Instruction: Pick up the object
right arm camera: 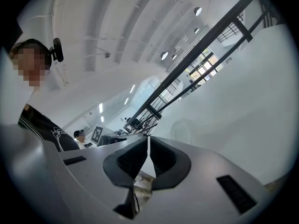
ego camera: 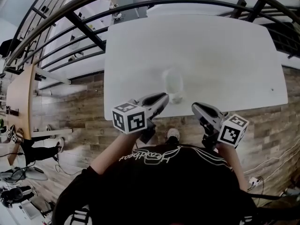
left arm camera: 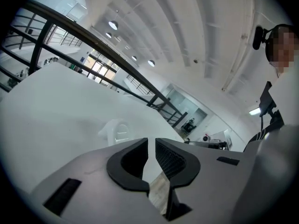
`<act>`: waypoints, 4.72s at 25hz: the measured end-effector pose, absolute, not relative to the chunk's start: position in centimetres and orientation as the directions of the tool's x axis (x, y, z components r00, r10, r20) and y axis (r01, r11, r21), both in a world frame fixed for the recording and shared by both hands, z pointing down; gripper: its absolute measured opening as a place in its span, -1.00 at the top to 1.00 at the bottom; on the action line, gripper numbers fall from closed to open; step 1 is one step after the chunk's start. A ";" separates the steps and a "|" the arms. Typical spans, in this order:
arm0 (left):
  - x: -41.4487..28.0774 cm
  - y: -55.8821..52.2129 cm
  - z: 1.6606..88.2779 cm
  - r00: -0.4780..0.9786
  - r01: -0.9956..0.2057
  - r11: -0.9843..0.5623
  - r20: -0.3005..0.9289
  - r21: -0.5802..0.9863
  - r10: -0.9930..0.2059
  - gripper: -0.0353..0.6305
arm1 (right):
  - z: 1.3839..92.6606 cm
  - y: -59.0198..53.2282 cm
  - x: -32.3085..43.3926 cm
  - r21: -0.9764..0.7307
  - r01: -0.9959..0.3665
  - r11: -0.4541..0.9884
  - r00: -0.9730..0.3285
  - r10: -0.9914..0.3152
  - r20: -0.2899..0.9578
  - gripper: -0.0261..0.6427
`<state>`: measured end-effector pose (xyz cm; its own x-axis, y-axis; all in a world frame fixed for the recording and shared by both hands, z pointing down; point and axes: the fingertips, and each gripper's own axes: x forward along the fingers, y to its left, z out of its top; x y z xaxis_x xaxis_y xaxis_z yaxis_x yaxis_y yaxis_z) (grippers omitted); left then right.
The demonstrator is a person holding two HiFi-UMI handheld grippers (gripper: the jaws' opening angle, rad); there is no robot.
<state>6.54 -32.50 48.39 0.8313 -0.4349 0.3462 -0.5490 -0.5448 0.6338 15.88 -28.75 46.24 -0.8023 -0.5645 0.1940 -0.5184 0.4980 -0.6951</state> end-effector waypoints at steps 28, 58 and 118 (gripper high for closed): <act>6.1 -39.4 59.2 0.695 -0.718 -0.351 0.596 0.601 -0.401 0.45 | 49.3 -34.5 18.7 -0.727 -0.498 0.473 -0.817 -0.537 0.210 0.86; 7.1 -39.2 58.7 0.749 -0.657 -0.338 0.536 0.673 -0.389 0.61 | 50.1 -34.8 18.2 -0.708 -0.506 0.493 -0.828 -0.508 0.238 0.86; 2.1 -33.5 37.2 0.754 -0.615 -0.542 0.227 0.572 -0.616 0.61 | 37.4 -32.6 16.5 -0.430 -0.632 0.645 -0.747 -0.656 0.113 0.86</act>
